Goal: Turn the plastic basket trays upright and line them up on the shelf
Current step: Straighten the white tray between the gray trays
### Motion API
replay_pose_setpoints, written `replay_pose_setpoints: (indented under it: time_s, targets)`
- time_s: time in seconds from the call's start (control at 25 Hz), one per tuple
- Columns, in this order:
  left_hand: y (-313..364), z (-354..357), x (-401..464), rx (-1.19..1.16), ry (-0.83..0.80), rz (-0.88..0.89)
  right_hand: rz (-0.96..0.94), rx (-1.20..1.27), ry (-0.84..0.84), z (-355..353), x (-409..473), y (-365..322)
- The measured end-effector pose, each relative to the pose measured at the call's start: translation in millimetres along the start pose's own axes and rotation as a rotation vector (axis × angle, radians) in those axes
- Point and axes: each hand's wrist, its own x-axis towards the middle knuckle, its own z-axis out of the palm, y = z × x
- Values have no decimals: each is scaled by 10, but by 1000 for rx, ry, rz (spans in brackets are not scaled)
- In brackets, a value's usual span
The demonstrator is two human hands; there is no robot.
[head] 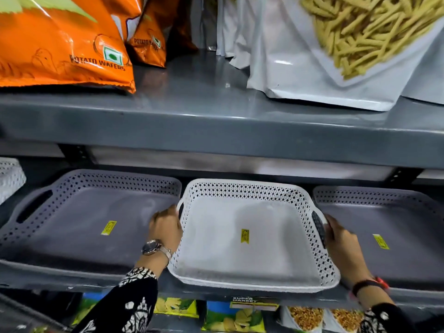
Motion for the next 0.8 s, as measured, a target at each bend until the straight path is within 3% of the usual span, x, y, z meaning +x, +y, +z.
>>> replay_pose_setpoints:
  time_s: [0.32, 0.8]
  targets:
    - [98, 57, 31, 28, 49, -119, 24, -90, 26, -5, 9, -10]
    - [281, 105, 476, -65, 77, -31, -8, -70, 50, 206, 502, -24]
